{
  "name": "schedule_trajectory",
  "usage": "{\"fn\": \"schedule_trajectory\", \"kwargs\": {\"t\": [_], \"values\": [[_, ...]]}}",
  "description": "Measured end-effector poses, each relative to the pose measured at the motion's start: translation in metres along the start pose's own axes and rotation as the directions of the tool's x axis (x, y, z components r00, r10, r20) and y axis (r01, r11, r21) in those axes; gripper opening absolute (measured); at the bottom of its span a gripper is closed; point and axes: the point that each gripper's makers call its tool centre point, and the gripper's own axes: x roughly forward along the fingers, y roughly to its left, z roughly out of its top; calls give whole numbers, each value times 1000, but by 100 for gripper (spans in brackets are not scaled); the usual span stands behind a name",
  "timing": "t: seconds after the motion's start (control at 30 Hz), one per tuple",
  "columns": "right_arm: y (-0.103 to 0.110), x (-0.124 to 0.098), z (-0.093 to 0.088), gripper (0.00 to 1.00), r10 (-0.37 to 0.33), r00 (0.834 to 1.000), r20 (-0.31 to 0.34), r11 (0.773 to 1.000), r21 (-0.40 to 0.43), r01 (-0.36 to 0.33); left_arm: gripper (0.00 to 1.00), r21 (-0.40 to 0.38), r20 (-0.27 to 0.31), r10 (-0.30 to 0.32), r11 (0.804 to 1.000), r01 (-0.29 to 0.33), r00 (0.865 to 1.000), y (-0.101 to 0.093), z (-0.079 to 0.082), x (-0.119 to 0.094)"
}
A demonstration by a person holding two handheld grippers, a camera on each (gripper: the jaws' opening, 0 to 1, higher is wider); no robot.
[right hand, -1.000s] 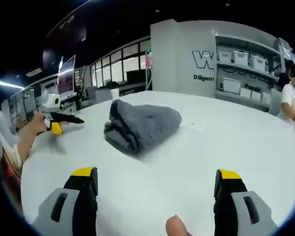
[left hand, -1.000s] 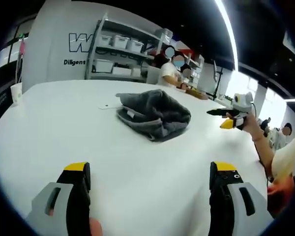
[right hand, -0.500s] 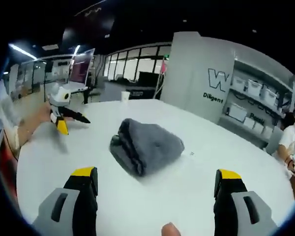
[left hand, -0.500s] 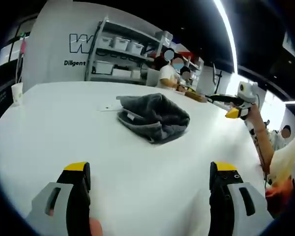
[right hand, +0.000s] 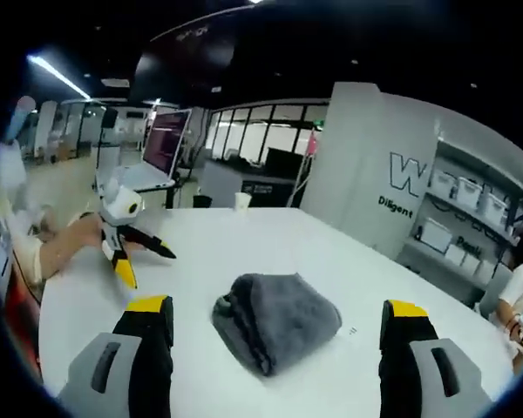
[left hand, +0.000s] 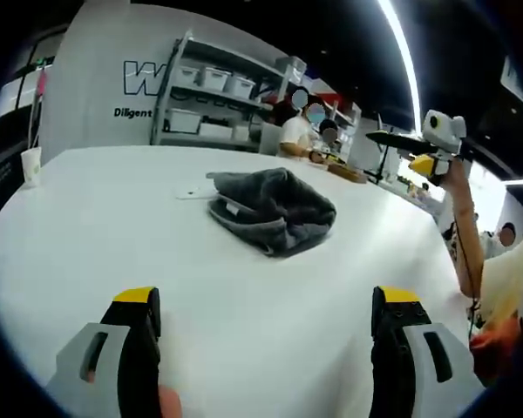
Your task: Open the folded towel by lifting each exposed corner and separating the folded layers until the towel lies flat within the target outline without major curled edges
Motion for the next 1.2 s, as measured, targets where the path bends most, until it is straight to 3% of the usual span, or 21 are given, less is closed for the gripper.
{"fn": "schedule_trajectory", "kwargs": {"t": [0.03, 0.13, 0.23, 0.47, 0.6, 0.77, 1.2], "values": [[5, 7, 14, 99, 10, 1000, 20, 1000, -17, -9, 99, -1, 1, 0, 1000, 0, 1000, 0, 0, 0], [7, 10, 21, 97, 15, 999, 31, 1000, -25, -14, 99, -1, -1, 0, 1000, 0, 1000, 1, 0, 0], [16, 20, 39, 98, 47, 996, 69, 997, -66, -42, 99, -3, -5, 0, 1000, 0, 1000, 2, -1, 1], [27, 37, 53, 94, 79, 993, 92, 993, -96, -70, 99, 5, -11, 9, 1000, -9, 1000, 3, -2, 0], [33, 49, 43, 89, 90, 995, 53, 988, -128, -83, 99, 7, -10, 14, 1000, -14, 1000, 3, -2, -1], [45, 66, 19, 86, 117, 992, -44, 980, -154, -122, 99, 7, -15, 18, 1000, -18, 1000, 3, -4, -1], [41, 82, -15, 78, 130, 984, -120, 976, -157, -148, 99, 20, -52, 21, 1000, -20, 998, -1, -13, 3]]}}
